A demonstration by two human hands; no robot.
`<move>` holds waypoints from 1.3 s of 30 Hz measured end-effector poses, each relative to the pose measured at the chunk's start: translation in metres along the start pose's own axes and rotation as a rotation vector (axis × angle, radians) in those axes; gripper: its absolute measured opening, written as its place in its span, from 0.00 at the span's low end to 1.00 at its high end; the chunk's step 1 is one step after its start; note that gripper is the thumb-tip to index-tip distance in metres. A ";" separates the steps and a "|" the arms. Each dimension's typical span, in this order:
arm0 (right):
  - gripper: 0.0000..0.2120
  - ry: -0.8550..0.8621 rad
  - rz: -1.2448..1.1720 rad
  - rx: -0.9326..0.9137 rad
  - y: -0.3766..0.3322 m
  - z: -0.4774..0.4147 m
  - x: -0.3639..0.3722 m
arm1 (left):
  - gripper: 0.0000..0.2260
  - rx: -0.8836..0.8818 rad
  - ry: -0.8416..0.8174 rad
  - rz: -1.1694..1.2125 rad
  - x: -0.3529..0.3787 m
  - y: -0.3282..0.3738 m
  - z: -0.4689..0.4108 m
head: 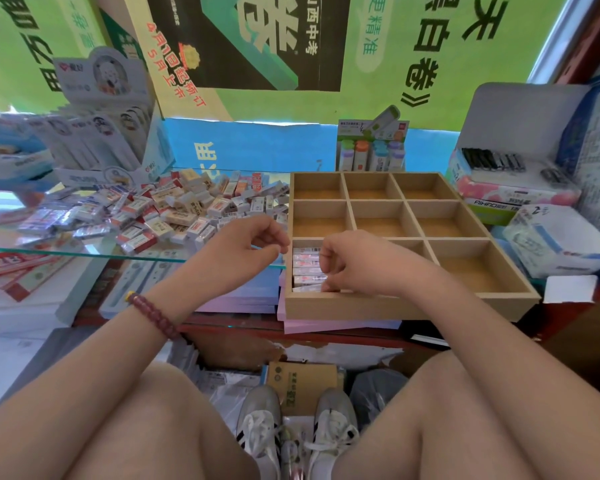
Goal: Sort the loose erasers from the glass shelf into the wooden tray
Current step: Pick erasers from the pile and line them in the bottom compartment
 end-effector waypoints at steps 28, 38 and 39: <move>0.03 0.182 -0.249 0.020 0.013 -0.024 -0.016 | 0.30 0.063 0.084 -0.718 0.026 -0.057 -0.056; 0.03 0.157 -0.293 0.026 0.023 -0.021 -0.017 | 0.24 0.009 -0.050 -0.770 0.033 -0.072 -0.058; 0.03 0.155 -0.305 0.023 0.023 -0.020 -0.018 | 0.22 0.023 -0.049 -0.754 0.031 -0.071 -0.058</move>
Point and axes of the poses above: each hand's wrist, its own z-axis away from the middle knuckle, its own x-axis out of the palm, y = z × x, the point moved 6 cm from there along -z, towards the middle knuckle, and after that the axes turned 4 degrees about z, right-handed, at the moved point
